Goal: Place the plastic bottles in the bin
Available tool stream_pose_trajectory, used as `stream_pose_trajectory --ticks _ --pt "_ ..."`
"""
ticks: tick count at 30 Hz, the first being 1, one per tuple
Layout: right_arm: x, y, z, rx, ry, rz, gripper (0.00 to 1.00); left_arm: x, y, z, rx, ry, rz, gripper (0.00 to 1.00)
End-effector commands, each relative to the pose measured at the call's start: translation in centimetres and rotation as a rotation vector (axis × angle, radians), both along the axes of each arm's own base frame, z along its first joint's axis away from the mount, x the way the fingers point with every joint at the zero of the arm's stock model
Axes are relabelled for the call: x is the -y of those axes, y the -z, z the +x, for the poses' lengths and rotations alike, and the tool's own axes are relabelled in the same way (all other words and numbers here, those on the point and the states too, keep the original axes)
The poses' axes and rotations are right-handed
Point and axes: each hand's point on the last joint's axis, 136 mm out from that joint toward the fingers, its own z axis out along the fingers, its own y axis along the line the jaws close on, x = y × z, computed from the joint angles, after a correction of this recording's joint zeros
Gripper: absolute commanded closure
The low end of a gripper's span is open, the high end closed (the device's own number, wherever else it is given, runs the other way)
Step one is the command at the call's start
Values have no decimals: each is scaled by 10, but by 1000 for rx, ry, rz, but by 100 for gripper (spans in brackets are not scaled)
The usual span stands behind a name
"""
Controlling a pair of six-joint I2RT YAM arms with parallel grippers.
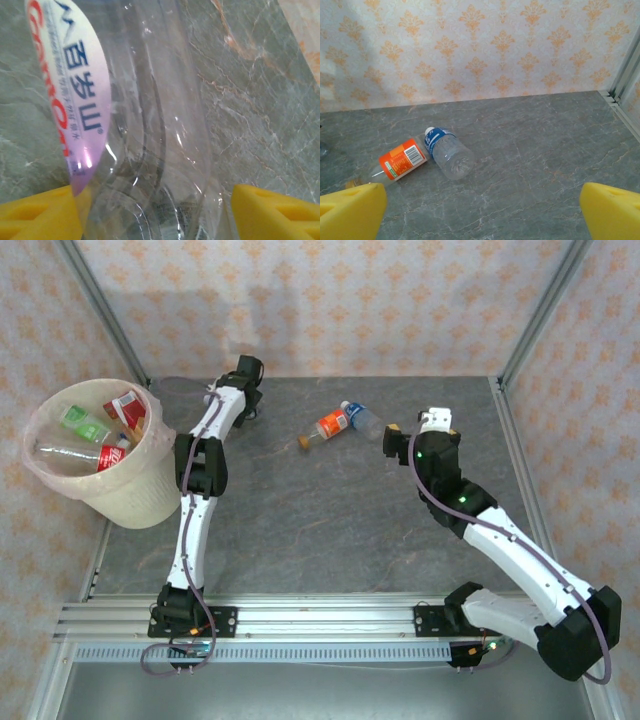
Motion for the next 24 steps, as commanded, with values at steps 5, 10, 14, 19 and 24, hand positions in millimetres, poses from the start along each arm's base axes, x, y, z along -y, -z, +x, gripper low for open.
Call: stream_pose_trajectory --ticks 5,10,14,19,24 --pt "5 -12 -3 9 22 29 1 -1 -13 -6 0 138 59 40" --pt "9 -14 -3 21 42 39 1 7 -26 -15 -5 222 89 46" --pt "10 -14 -1 28 58 58 1 29 -42 -24 3 328 121 55" --pt "15 -15 -3 52 92 90 1 65 -77 -42 49 469 164 66" --pt "15 -16 -2 68 91 103 1 98 -114 -67 106 567 160 74"
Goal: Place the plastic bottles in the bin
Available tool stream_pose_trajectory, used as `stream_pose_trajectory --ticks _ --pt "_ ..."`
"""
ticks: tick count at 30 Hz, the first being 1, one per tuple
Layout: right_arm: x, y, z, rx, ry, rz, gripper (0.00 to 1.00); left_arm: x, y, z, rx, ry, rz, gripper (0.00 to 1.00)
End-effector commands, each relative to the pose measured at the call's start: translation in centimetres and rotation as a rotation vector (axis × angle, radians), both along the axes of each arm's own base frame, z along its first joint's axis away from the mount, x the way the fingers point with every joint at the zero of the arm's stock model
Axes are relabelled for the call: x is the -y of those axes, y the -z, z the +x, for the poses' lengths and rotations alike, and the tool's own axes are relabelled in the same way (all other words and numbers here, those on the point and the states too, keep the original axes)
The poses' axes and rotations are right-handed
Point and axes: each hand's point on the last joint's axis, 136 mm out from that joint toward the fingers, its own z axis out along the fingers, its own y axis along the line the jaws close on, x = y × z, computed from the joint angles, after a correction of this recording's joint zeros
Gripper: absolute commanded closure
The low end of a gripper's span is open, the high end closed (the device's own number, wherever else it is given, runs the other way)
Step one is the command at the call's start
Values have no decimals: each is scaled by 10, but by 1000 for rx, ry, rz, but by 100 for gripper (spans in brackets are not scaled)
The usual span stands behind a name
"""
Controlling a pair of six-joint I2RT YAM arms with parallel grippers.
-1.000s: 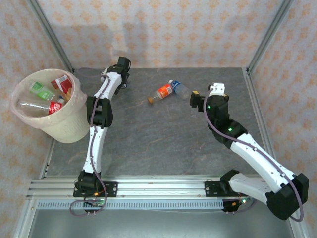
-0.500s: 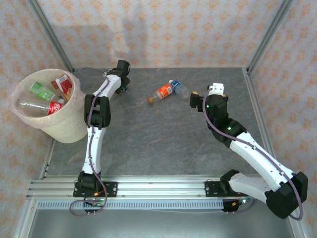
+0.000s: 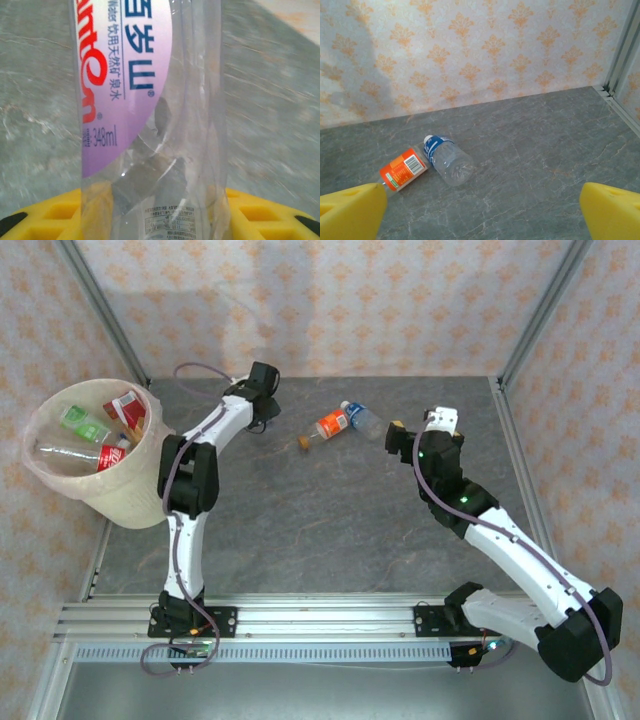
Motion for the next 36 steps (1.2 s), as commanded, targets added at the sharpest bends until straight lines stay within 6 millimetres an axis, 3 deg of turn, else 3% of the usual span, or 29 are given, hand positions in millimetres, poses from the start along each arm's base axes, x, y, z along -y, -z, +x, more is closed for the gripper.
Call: stream_pose_trajectory --ticks 1,6,11,16,21,24,28,33,36 --pt "8 -10 -1 49 40 39 1 19 -50 -10 95 88 6 74" --pt "-2 -10 -1 52 -17 63 1 40 -101 -47 174 173 43 76" --pt "-20 -20 -6 120 -133 141 1 48 -152 -88 286 266 75 82" --pt "-29 -25 -7 161 -182 181 1 30 -186 -130 337 267 88 86" --pt "-35 -29 -3 194 -203 205 1 11 -224 -174 375 277 102 97" --pt "-37 -30 1 200 -201 210 1 -13 -255 -201 415 221 149 100" --pt "-43 -29 7 196 -208 217 1 -64 -290 -238 502 20 254 100" --pt "-47 -30 11 183 -220 223 1 -128 -312 -281 536 -317 394 100" --pt "-47 -29 11 177 -218 224 1 -159 -319 -295 515 -488 445 100"
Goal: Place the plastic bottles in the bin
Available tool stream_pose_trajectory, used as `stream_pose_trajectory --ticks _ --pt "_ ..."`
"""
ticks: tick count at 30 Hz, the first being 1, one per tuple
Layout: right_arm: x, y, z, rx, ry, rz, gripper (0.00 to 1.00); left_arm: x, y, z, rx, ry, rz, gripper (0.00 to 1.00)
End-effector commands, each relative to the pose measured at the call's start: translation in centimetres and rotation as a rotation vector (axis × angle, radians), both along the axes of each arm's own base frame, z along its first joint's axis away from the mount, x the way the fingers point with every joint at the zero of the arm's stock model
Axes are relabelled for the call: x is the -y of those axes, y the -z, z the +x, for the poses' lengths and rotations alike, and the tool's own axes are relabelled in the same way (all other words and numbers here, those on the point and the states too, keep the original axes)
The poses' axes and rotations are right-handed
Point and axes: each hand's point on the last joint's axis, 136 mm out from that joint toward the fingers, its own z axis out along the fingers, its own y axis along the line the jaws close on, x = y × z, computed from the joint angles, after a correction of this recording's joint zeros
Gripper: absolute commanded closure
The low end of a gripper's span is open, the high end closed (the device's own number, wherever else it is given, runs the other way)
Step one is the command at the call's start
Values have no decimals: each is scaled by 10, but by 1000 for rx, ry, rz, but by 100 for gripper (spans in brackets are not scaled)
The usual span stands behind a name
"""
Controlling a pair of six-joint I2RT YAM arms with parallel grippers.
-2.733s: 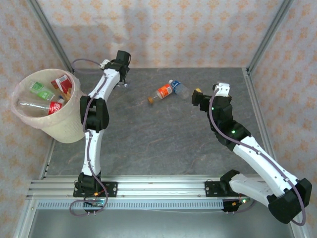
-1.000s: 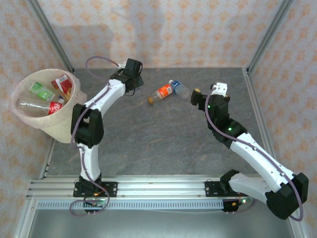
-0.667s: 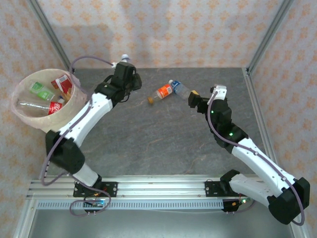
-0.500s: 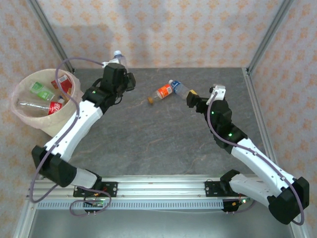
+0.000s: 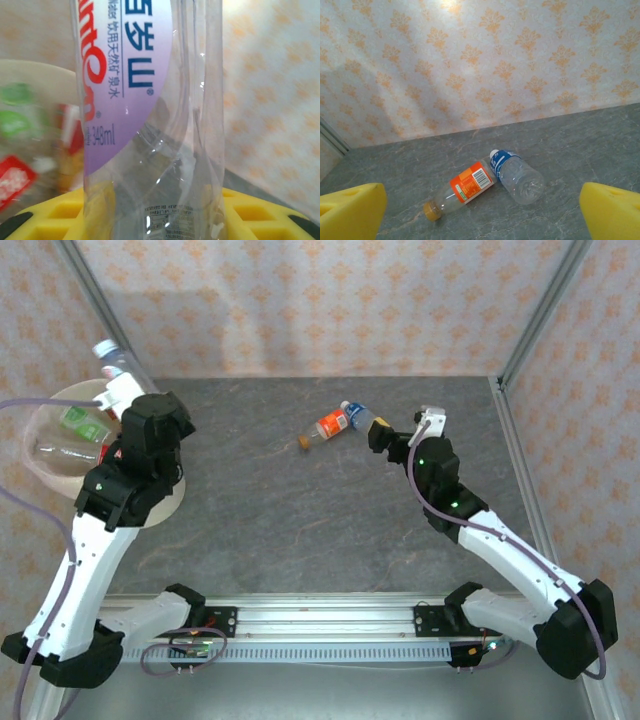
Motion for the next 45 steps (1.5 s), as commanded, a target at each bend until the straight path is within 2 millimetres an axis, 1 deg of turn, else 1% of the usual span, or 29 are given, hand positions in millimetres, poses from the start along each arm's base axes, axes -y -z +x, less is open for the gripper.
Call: stream_pose_trajectory --ticks 1,3,5,7,10,13,14,17,18,21,24,27,30,32,33,35,36,37,38,39,42,45 --pt "-1 -23 1 45 -3 49 1 -53 0 -22 -20 -311 35 100" --pt "-1 -22 1 41 -3 51 1 -67 4 -16 -30 -354 -19 100" --pt "0 -22 0 35 -4 53 1 -82 3 -18 -28 -448 -28 100" --pt "1 -21 -2 25 -2 52 1 -94 -2 -25 -3 -556 -6 100" --pt "4 -20 -3 14 9 52 1 -112 1 -26 -12 -655 -20 99" --pt "4 -19 -4 9 12 62 1 -129 8 -44 -17 -828 -61 100" --pt "4 -19 -3 7 13 64 1 -133 11 -47 -16 -863 -65 100" --pt "3 -18 -1 1 12 63 1 -145 35 -40 -23 -907 -138 100" --pt "2 -19 -1 0 10 62 1 -147 47 -39 -31 -916 -179 100" --pt "0 -21 2 -10 7 62 1 -152 71 -35 -51 -936 -238 100" --pt "-3 -23 4 -12 2 71 1 -153 85 -31 -67 -946 -243 100" --pt "-5 -25 6 -16 -3 76 1 -155 93 -41 -88 -1009 -232 90" --pt "-8 -26 9 -23 -11 83 1 -158 104 -38 -123 -1024 -252 88" --pt "-10 -26 10 -26 -17 84 1 -159 108 -34 -144 -1020 -260 82" --pt "-11 -26 10 -26 -19 84 1 -159 108 -34 -151 -1022 -258 74" --pt "-12 -25 11 -31 -21 87 1 -160 108 -32 -156 -1015 -247 44" --pt "-13 -25 11 -32 -23 88 1 -160 107 -31 -159 -1008 -246 25" --pt "-13 -25 12 -32 -24 86 1 -160 106 -29 -165 -997 -247 12" --pt "-14 -24 12 -32 -26 85 1 -159 105 -28 -170 -986 -250 3" --pt "-13 -24 12 -33 -24 82 1 -158 104 -25 -176 -967 -258 0" --pt "-14 -24 14 -33 -23 80 1 -152 99 -22 -183 -902 -294 0" --pt "-15 -23 15 -36 -27 79 1 -147 89 -23 -143 -847 -328 0"
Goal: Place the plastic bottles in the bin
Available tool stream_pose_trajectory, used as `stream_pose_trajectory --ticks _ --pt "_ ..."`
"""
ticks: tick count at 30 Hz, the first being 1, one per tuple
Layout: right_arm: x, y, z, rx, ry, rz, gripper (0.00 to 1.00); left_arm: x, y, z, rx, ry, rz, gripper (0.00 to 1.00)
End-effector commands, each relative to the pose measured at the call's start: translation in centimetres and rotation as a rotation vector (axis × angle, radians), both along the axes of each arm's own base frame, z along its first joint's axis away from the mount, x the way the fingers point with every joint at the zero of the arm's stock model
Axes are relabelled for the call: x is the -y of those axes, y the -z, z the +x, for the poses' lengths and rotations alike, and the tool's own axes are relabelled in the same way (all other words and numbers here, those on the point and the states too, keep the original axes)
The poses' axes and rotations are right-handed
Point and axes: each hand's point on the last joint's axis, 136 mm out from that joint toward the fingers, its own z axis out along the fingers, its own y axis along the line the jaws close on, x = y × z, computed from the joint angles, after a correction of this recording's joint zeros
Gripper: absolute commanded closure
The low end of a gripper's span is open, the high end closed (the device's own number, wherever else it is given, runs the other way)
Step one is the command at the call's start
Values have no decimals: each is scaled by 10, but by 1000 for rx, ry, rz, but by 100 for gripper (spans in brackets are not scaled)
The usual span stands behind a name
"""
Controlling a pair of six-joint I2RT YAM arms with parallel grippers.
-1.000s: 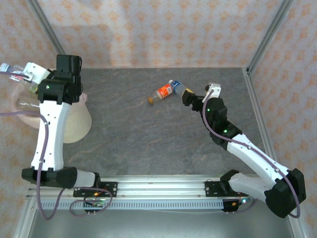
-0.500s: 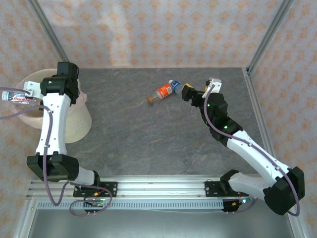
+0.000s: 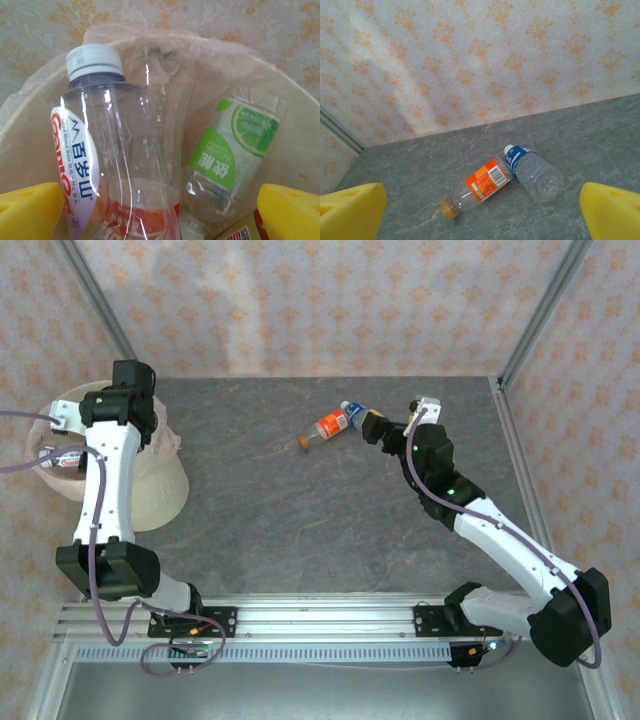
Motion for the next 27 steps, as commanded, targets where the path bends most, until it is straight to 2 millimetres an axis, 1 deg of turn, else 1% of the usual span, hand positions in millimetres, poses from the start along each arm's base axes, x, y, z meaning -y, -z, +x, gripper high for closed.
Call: stream_pose_trajectory --ticks 1,4,8,10,11,13,15,20,24,27 --pt "-1 -16 3 23 1 27 1 7 -18 -6 73 67 -26 0" --pt "-2 -15 4 19 -3 26 1 10 -34 6 125 152 -16 0" --pt "-3 -15 4 16 -6 30 1 9 -58 16 128 207 27 0" --pt "-3 -14 3 13 -6 29 1 7 -60 20 112 220 32 0" --pt "-2 -13 3 11 -5 29 1 5 -55 24 102 222 18 0" --pt "-1 -12 3 9 -2 29 1 0 -33 34 92 230 -56 0" --pt "-2 -13 2 9 -3 29 1 -2 -8 41 65 233 -151 0" --pt "-1 -13 2 8 1 25 1 4 35 48 -1 241 -256 0" --pt "-1 -12 1 5 -3 25 1 3 52 44 -43 206 -280 0" --pt "0 -10 1 0 2 20 1 4 69 41 -73 193 -299 0"
